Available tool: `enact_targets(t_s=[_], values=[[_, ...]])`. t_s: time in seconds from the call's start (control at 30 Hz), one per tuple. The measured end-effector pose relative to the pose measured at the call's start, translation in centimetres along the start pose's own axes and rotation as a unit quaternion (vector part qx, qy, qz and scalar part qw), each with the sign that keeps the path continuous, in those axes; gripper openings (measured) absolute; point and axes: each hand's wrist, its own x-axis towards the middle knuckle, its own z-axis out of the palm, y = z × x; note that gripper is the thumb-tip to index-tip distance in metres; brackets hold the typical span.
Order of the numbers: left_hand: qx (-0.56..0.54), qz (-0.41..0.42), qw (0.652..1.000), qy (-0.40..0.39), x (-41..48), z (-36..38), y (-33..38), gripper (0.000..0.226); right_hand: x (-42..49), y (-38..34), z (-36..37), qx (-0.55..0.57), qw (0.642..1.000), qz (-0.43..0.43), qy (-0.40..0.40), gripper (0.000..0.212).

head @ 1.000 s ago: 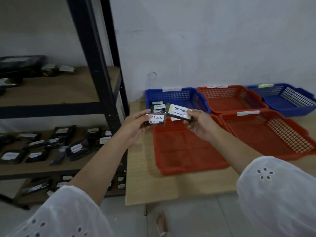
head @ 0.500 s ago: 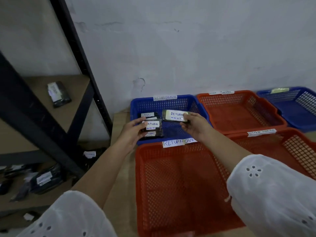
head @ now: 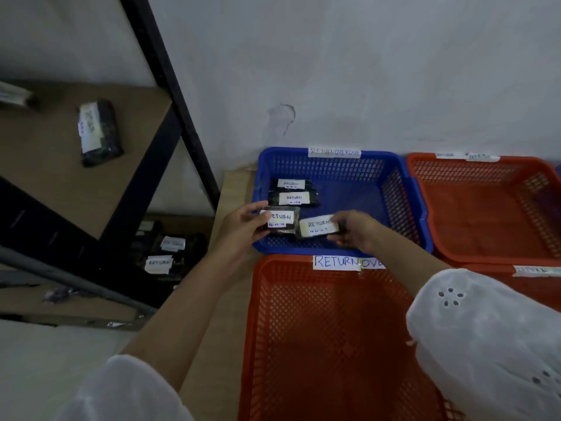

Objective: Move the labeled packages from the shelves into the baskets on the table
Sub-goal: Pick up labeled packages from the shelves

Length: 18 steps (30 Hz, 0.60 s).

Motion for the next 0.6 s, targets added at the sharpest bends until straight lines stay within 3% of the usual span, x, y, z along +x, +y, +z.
enact_targets(t_s=[0.1, 0.23, 0.5, 0.6], values=[[-0.013, -0.007, 1.000, 0.000, 0.3, -0.2, -0.1, 0.018, 0.7, -0.3, 1.8, -0.094, 0.994, 0.033, -0.040, 0.017], [-0.015, -0.012, 1.000, -0.003, 0.4, -0.5, -0.4, 0.019, 1.1, -0.8, 3.2, -0.177, 0.983, 0.035, -0.021, 0.011], [-0.027, -0.017, 0.999, -0.001, 0.7, -0.8, -0.6, 0.021, 1.3, -0.5, 3.7, -0.082, 0.996, 0.042, -0.018, 0.027], [-0.027, -0.018, 0.999, 0.003, 0.8, -0.8, -0.6, 0.020, 1.2, -0.1, 4.3, -0.199, 0.980, 0.014, -0.022, 0.023]])
